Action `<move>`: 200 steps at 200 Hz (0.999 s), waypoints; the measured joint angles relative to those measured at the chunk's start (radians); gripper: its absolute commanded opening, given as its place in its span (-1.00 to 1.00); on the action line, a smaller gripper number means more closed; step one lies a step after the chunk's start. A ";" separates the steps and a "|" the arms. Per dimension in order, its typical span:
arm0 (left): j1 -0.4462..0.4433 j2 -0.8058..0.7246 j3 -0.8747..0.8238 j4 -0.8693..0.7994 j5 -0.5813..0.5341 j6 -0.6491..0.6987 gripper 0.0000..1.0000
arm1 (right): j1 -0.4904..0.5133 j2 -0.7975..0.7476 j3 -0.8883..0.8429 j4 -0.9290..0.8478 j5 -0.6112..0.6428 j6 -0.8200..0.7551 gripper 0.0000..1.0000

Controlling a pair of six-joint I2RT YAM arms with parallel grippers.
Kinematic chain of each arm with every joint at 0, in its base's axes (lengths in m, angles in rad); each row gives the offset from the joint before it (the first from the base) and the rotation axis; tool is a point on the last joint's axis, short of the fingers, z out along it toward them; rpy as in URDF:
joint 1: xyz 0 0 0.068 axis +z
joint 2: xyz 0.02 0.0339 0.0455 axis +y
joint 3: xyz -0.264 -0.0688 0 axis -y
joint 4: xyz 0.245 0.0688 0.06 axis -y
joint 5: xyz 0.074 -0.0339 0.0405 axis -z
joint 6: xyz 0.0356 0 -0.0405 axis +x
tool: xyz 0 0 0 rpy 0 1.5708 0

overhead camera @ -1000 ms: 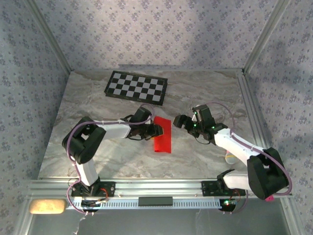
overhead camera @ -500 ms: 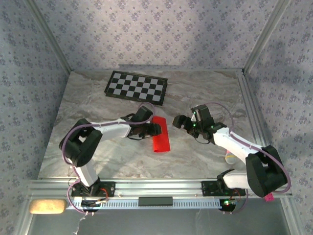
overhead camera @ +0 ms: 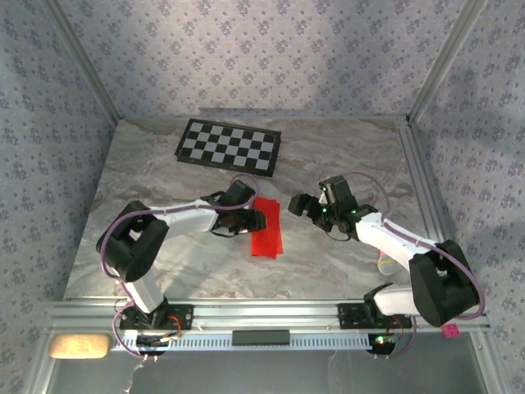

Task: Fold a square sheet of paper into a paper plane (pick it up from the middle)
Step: First fold the square sheet of paper in half at the center of the table.

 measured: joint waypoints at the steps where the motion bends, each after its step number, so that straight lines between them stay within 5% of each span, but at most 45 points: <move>1: 0.000 0.000 0.000 -0.001 0.000 0.000 -0.01 | 0.000 0.000 0.000 0.000 0.000 0.000 0.83; 200: 0.020 0.050 0.047 -0.039 -0.004 -0.012 0.02 | 0.000 0.015 0.006 -0.003 -0.005 0.000 0.85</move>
